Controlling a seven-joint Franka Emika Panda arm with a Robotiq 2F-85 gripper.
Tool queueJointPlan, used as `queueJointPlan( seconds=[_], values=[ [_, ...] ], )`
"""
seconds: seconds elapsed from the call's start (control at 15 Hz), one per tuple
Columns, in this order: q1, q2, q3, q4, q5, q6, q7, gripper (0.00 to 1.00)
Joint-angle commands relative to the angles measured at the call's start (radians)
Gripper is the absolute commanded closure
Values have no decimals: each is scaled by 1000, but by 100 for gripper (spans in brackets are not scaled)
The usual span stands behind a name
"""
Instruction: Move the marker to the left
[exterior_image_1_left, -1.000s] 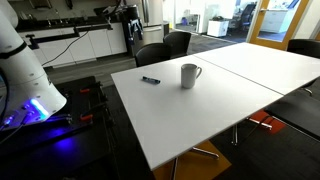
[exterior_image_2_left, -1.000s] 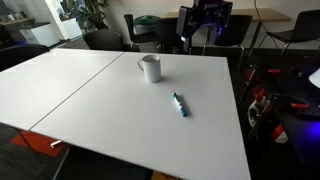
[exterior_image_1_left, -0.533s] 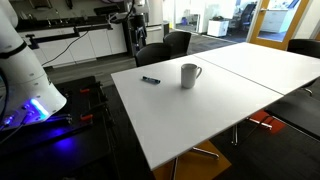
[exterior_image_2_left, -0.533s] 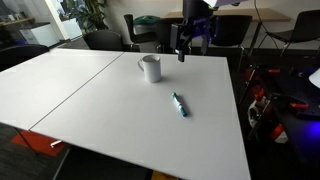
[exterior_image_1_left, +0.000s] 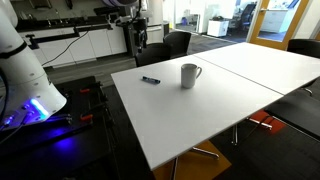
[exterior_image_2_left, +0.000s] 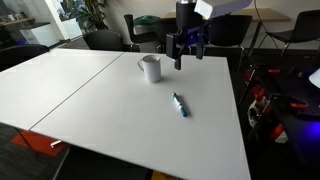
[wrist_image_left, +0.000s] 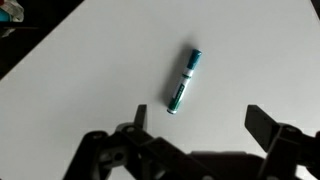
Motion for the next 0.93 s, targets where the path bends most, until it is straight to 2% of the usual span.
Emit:
queueJointPlan(
  seconds=[0.0,0.6,0.87],
  values=[
    [26,0,-29,2,11,-3,2,0],
    [34,166,-71,66,66,33,15,0],
    [37,260,-82,114,120,94,-5,0]
  ],
)
